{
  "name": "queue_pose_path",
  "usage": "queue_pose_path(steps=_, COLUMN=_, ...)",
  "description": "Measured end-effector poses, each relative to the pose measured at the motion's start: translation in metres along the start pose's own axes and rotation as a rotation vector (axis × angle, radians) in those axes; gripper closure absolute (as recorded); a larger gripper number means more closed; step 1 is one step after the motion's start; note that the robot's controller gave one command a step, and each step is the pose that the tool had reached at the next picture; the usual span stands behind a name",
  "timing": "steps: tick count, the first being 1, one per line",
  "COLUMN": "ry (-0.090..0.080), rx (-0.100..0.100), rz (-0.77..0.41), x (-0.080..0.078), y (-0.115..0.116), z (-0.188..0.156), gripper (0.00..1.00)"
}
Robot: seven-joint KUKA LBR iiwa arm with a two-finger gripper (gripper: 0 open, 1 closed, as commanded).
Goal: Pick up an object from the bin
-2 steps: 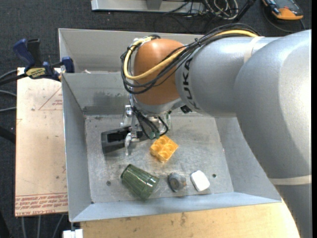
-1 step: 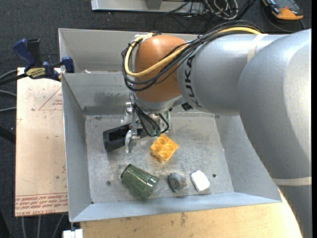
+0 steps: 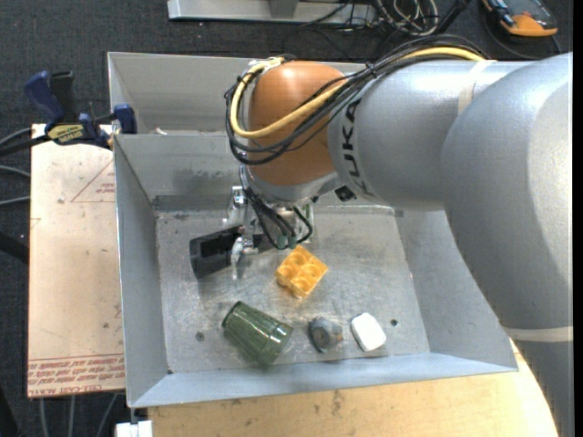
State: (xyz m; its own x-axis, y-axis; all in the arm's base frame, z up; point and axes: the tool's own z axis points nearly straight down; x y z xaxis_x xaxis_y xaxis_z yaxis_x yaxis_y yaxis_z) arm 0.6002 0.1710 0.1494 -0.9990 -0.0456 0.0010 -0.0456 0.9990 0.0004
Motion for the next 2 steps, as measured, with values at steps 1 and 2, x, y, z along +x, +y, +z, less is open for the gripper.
queue_pose_path(steps=1, ry=0.001, rx=0.0, rz=0.0, x=0.0004, y=-0.0001, z=-0.0037, gripper=1.0)
queue_pose_path(steps=2, ry=0.003, rx=0.001, rz=0.0, x=0.001, y=-0.0002, z=-0.0071, gripper=1.0)
